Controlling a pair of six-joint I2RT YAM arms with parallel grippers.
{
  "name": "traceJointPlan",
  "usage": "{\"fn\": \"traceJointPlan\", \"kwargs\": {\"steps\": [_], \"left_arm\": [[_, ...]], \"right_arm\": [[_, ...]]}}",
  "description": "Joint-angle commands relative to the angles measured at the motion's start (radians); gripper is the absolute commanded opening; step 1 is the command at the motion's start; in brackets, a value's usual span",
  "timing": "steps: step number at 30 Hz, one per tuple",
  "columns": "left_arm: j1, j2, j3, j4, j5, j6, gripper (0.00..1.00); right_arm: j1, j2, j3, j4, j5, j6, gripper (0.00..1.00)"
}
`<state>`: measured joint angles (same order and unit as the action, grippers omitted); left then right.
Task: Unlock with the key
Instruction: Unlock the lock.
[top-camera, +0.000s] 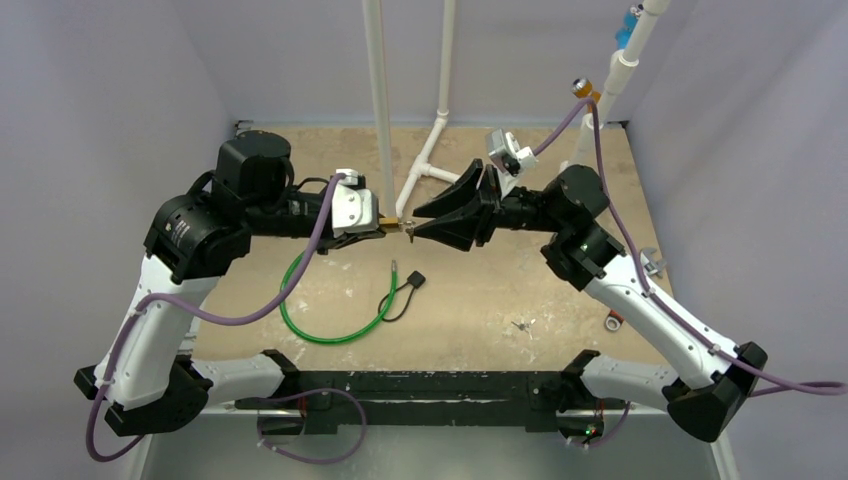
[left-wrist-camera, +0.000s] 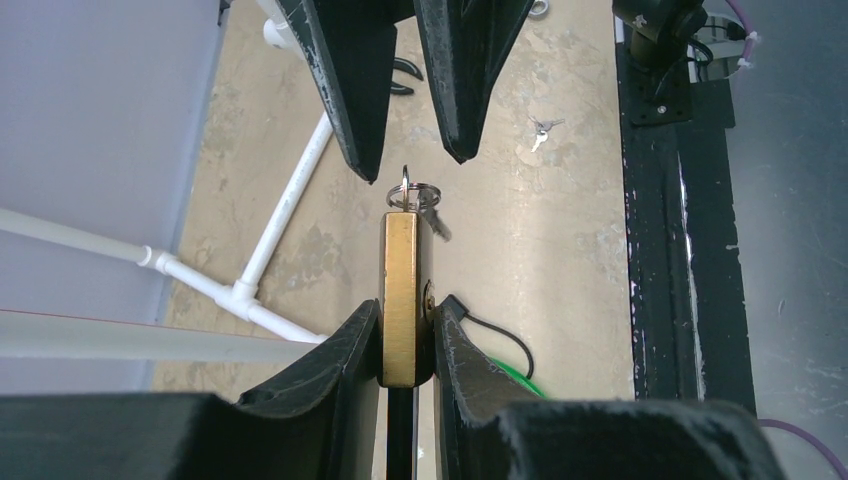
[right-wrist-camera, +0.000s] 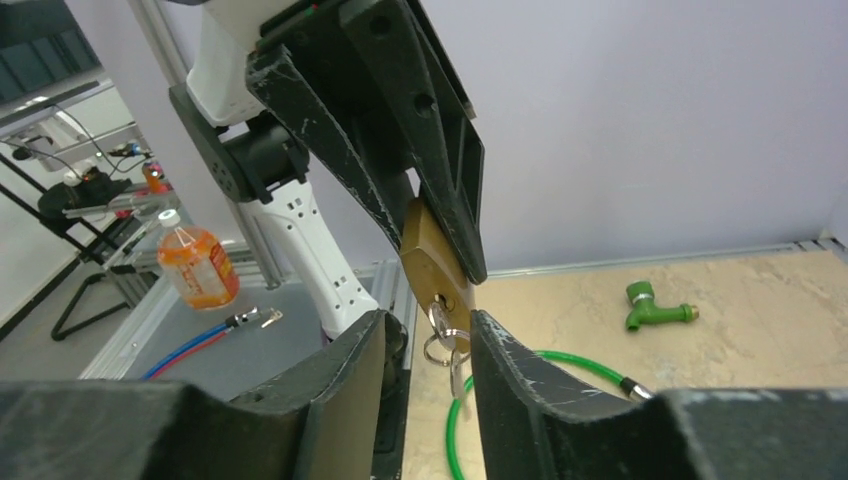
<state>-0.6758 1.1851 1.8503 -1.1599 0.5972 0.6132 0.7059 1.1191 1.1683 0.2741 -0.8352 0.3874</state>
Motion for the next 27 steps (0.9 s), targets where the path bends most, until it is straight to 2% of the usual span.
{"fn": "traceJointPlan", "kwargs": {"steps": [1, 9, 14, 17, 23, 27], "left_arm": [[-0.008, -0.019, 0.013, 0.105, 0.038, -0.007, 0.00], [-0.011, -0.018, 0.018, 0.105, 0.038, -0.009, 0.00], [-0.012, -0.017, 0.019, 0.110, 0.041, -0.012, 0.00], [-0.015, -0.019, 0.022, 0.103, 0.042, -0.004, 0.00], [-0.041, -0.020, 0.033, 0.077, 0.013, 0.070, 0.00], [-0.098, -0.014, 0.061, 0.055, -0.056, 0.182, 0.00]], "right_arm": [[0.005, 0.004, 0.020, 0.071, -0.051, 0.030, 0.34], [0.039, 0.029, 0.030, 0.032, -0.033, -0.002, 0.31], [0.055, 0.048, 0.057, -0.025, -0.008, -0.034, 0.16], [0.055, 0.051, 0.058, -0.027, 0.014, -0.029, 0.00], [0.055, 0.074, 0.070, -0.073, 0.015, 0.006, 0.00], [0.055, 0.105, 0.067, -0.058, -0.062, 0.076, 0.00]]}}
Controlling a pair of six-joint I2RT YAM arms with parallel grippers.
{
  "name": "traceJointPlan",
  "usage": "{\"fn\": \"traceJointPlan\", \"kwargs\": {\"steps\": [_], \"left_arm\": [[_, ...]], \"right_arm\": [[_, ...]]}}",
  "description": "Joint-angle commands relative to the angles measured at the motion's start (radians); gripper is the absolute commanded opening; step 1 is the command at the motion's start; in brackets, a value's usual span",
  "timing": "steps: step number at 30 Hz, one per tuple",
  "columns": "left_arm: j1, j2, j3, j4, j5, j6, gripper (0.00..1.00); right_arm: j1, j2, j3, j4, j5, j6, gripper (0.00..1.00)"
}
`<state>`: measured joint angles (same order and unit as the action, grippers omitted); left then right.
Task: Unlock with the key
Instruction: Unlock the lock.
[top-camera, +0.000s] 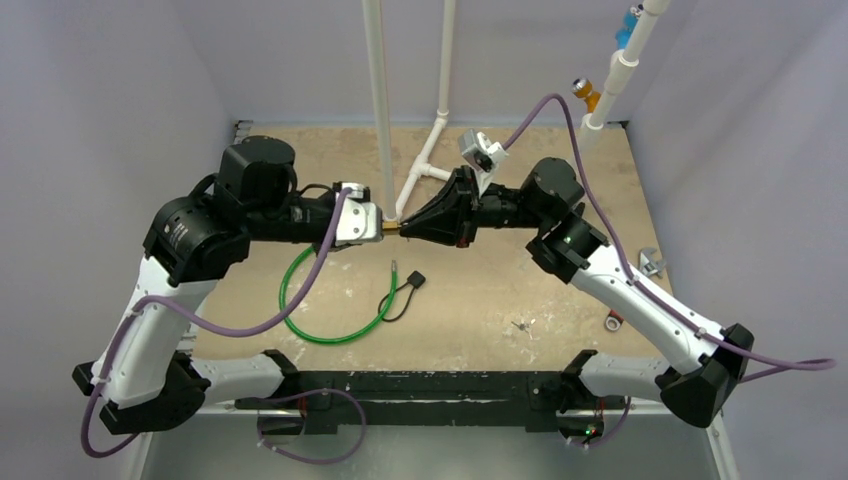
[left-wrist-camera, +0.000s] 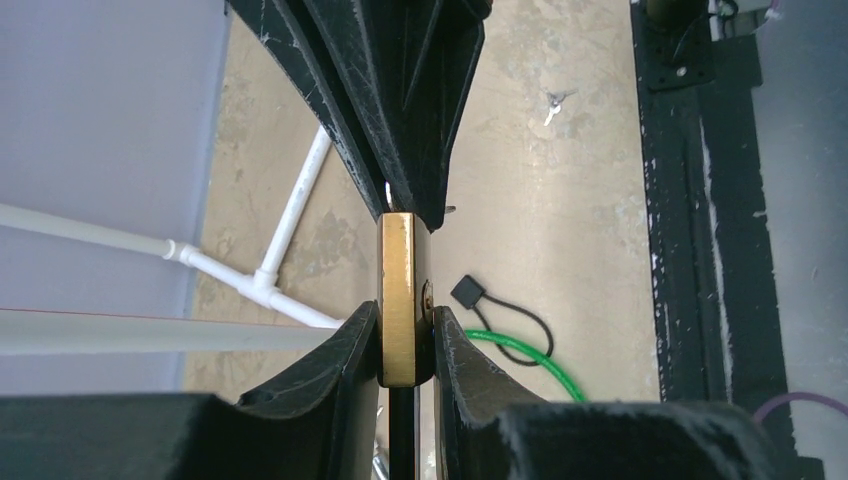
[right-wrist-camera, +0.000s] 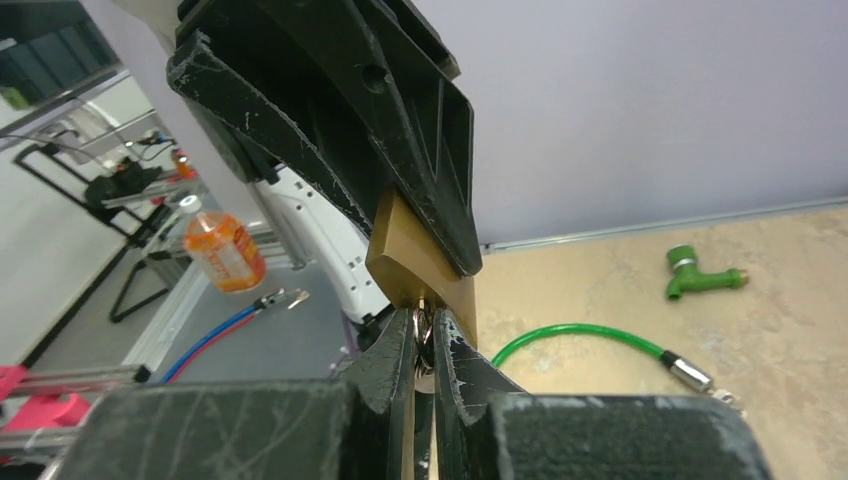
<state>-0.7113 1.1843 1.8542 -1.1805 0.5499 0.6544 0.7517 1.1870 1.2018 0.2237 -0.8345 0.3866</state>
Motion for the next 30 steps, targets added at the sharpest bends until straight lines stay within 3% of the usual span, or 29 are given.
{"fn": "traceJointPlan", "kwargs": {"steps": [1, 10, 14, 17, 18, 21, 24, 30], "left_arm": [[-0.087, -0.019, 0.047, 0.081, -0.037, 0.181, 0.00], [-0.271, -0.163, -0.204, 0.365, -0.283, 0.526, 0.00], [-0.313, -0.208, -0.298, 0.478, -0.337, 0.578, 0.00], [-0.321, -0.206, -0.294, 0.447, -0.349, 0.563, 0.00], [-0.321, -0.202, -0.282, 0.428, -0.350, 0.539, 0.00], [-0.321, -0.187, -0.241, 0.368, -0.334, 0.444, 0.00], [-0.322, -0.178, -0.217, 0.331, -0.308, 0.340, 0.00], [-0.304, -0.144, -0.136, 0.304, -0.231, 0.160, 0.00]], "right_arm": [[0.009, 0.048, 0.036, 0.001, -0.076, 0.093, 0.00], [0.008, 0.107, 0.037, 0.115, -0.124, 0.245, 0.00], [0.007, 0.109, 0.032, 0.126, -0.121, 0.264, 0.00], [0.003, 0.103, 0.039, 0.093, -0.109, 0.252, 0.00], [-0.003, 0.094, 0.046, 0.065, -0.102, 0.231, 0.07], [-0.012, 0.053, 0.063, -0.041, -0.050, 0.127, 0.46], [-0.012, -0.006, 0.087, -0.147, 0.020, -0.007, 0.66], [-0.011, -0.125, 0.038, -0.144, 0.137, -0.199, 0.79]]}}
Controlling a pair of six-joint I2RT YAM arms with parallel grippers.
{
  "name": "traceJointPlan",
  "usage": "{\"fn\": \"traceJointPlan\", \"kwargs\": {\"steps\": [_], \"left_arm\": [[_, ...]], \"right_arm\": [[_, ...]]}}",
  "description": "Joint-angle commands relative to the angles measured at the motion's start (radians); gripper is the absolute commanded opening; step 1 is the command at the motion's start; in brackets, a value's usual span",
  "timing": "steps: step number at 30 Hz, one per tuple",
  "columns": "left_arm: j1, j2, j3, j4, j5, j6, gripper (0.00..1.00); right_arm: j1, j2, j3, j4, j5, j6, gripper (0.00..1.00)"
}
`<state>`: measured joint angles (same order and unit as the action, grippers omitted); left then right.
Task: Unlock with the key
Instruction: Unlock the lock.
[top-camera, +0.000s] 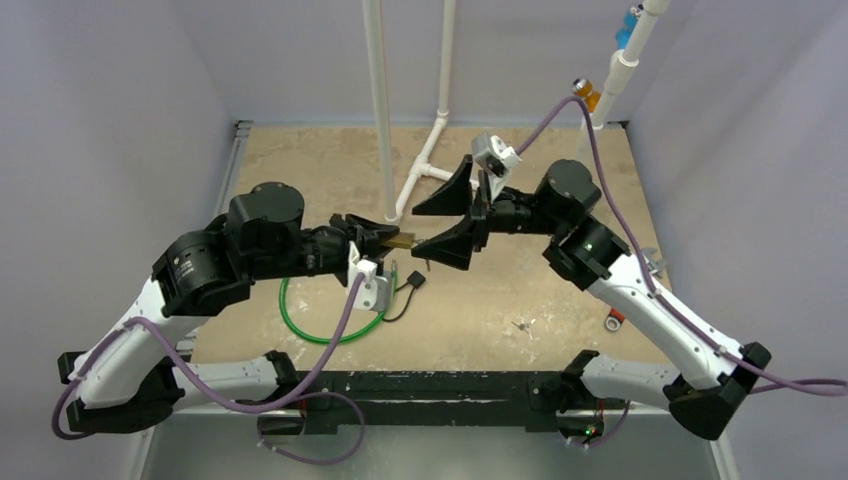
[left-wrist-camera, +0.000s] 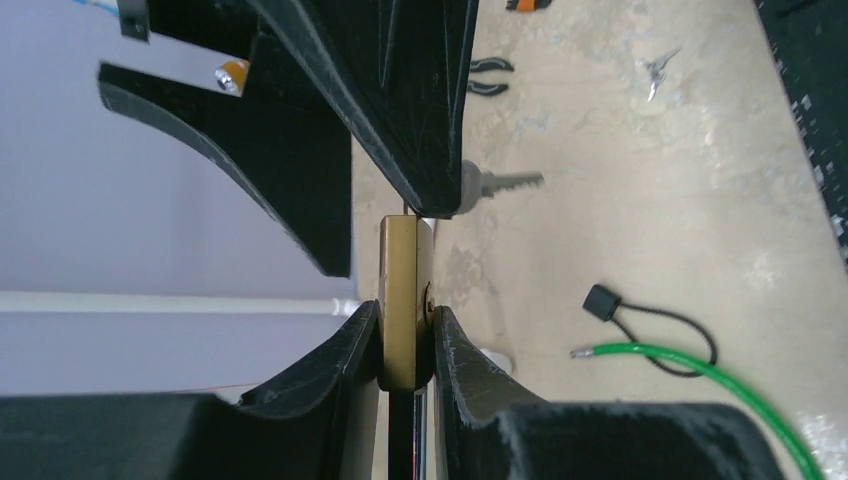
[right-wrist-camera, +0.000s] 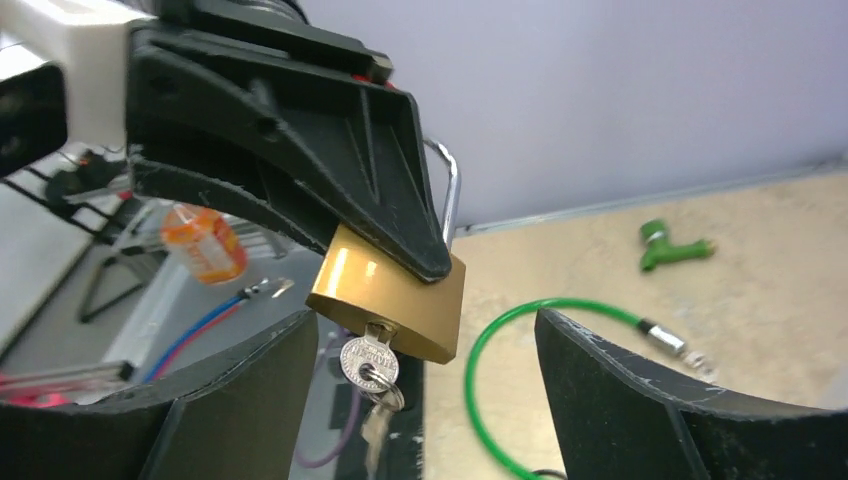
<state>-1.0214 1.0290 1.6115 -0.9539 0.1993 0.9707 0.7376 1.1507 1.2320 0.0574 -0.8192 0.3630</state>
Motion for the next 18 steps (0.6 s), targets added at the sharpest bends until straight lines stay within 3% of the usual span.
{"fn": "traceJointPlan", "kwargs": {"steps": [1, 6, 11, 18], "left_arm": [[0.015, 0.025, 0.132, 0.059, 0.148, -0.194, 0.00], [0.111, 0.089, 0.235, 0.012, 0.290, -0.419, 0.00], [0.269, 0.191, 0.344, -0.072, 0.524, -0.636, 0.00], [0.310, 0.227, 0.344, -0.029, 0.654, -0.746, 0.00]], "right_arm": [[0.003, -0.104, -0.016, 0.045, 0.132, -0.197, 0.79], [0.004, -0.154, -0.062, 0.132, 0.091, -0.229, 0.78], [0.017, -0.146, -0.052, 0.143, 0.045, -0.213, 0.74], [0.038, -0.112, -0.044, 0.186, 0.041, -0.168, 0.62]]}}
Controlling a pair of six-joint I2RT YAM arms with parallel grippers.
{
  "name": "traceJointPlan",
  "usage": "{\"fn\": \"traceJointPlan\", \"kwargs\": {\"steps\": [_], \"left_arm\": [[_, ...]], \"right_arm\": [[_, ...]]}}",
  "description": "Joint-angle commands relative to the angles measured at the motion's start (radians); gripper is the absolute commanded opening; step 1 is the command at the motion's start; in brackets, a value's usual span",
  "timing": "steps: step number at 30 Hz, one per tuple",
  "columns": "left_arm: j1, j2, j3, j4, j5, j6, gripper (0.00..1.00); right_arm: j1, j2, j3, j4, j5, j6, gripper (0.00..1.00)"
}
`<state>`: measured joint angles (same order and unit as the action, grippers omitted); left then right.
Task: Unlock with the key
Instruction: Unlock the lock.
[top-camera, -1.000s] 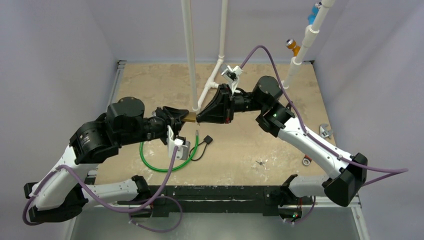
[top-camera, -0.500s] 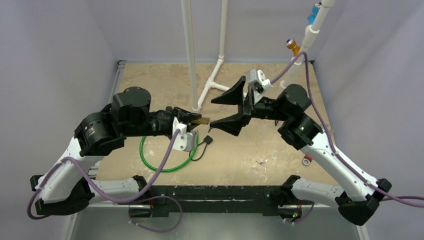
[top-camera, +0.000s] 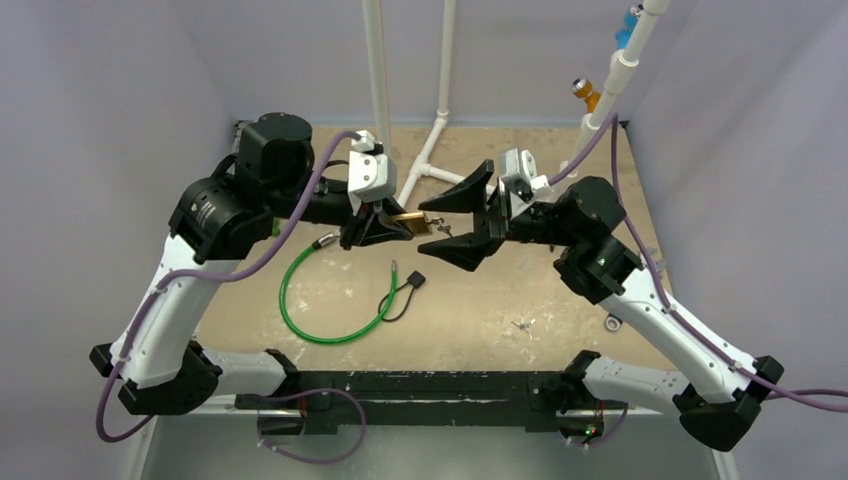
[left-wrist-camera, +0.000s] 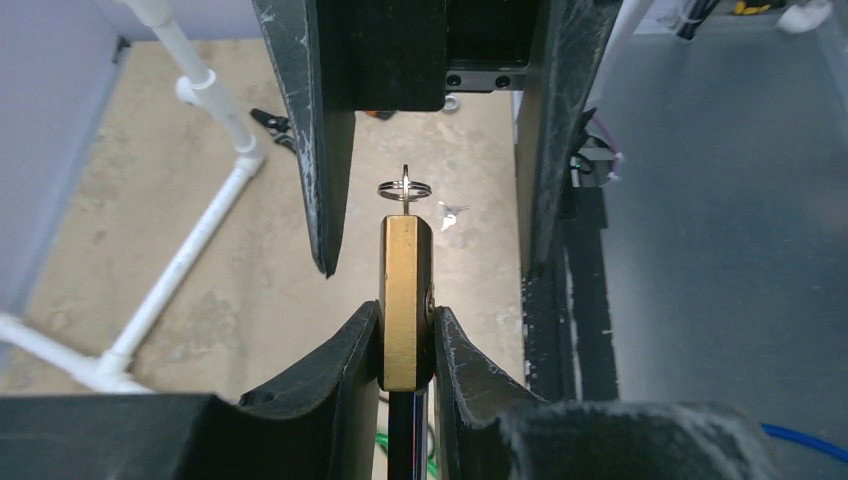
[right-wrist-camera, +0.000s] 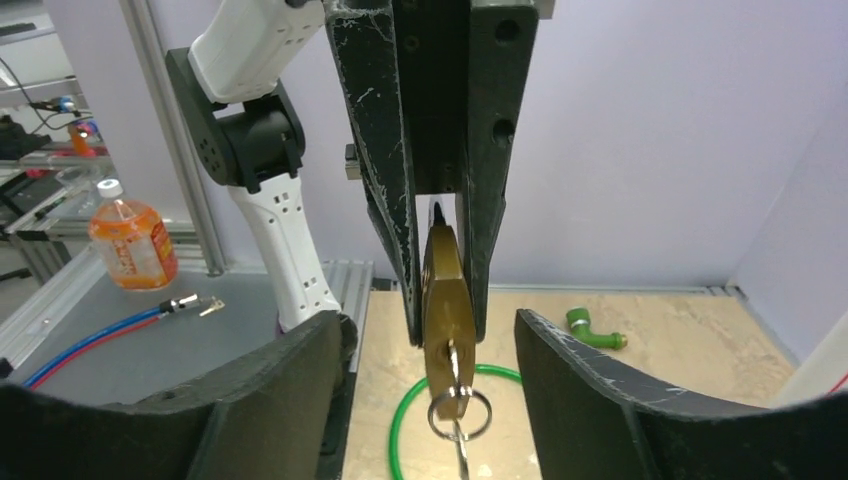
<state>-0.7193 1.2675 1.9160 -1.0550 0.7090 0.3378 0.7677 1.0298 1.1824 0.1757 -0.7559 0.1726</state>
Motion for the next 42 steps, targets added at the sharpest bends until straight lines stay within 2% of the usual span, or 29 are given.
{"fn": "traceJointPlan", "kwargs": {"steps": [1, 9, 10, 15, 17, 19, 21, 22, 26, 29, 37, 42], "left_arm": [[0.007, -0.011, 0.039, 0.071, 0.151, -0.112, 0.00], [0.008, -0.013, 0.035, 0.058, 0.174, -0.062, 0.00], [0.007, -0.013, 0.034, 0.048, 0.174, -0.049, 0.00], [0.007, -0.011, 0.023, 0.023, 0.142, -0.005, 0.00], [0.007, -0.015, 0.012, 0.027, 0.111, 0.001, 0.30], [0.008, -0.024, -0.008, 0.027, 0.071, 0.007, 0.53], [0.007, -0.040, -0.036, 0.042, 0.024, 0.010, 0.90], [0.007, -0.048, -0.048, 0.051, 0.001, 0.011, 0.99], [0.007, -0.067, -0.026, 0.060, -0.084, 0.054, 1.00], [0.007, -0.083, -0.008, 0.014, -0.117, 0.140, 1.00], [0.006, -0.179, -0.206, -0.088, -0.153, 0.349, 1.00], [0.006, -0.236, -0.316, 0.034, -0.270, 0.380, 1.00]], "right_arm": [[0.008, 0.014, 0.007, 0.071, -0.024, 0.029, 0.59], [0.008, 0.037, 0.022, 0.071, -0.012, 0.062, 0.03], [0.008, 0.040, 0.024, 0.070, -0.010, 0.064, 0.00], [0.008, 0.048, 0.033, 0.074, 0.005, 0.083, 0.00], [0.008, 0.042, 0.030, 0.066, 0.029, 0.078, 0.00], [0.008, 0.034, 0.028, 0.062, 0.029, 0.077, 0.00], [0.008, 0.027, 0.031, 0.044, 0.039, 0.070, 0.00], [0.008, 0.023, 0.031, 0.032, 0.044, 0.064, 0.00], [0.007, 0.010, 0.028, -0.021, 0.085, 0.043, 0.00], [0.006, -0.001, 0.028, -0.049, 0.141, 0.021, 0.00], [-0.001, -0.009, 0.048, -0.043, 0.185, 0.008, 0.00], [-0.001, 0.000, 0.060, -0.037, 0.151, 0.031, 0.00]]}}
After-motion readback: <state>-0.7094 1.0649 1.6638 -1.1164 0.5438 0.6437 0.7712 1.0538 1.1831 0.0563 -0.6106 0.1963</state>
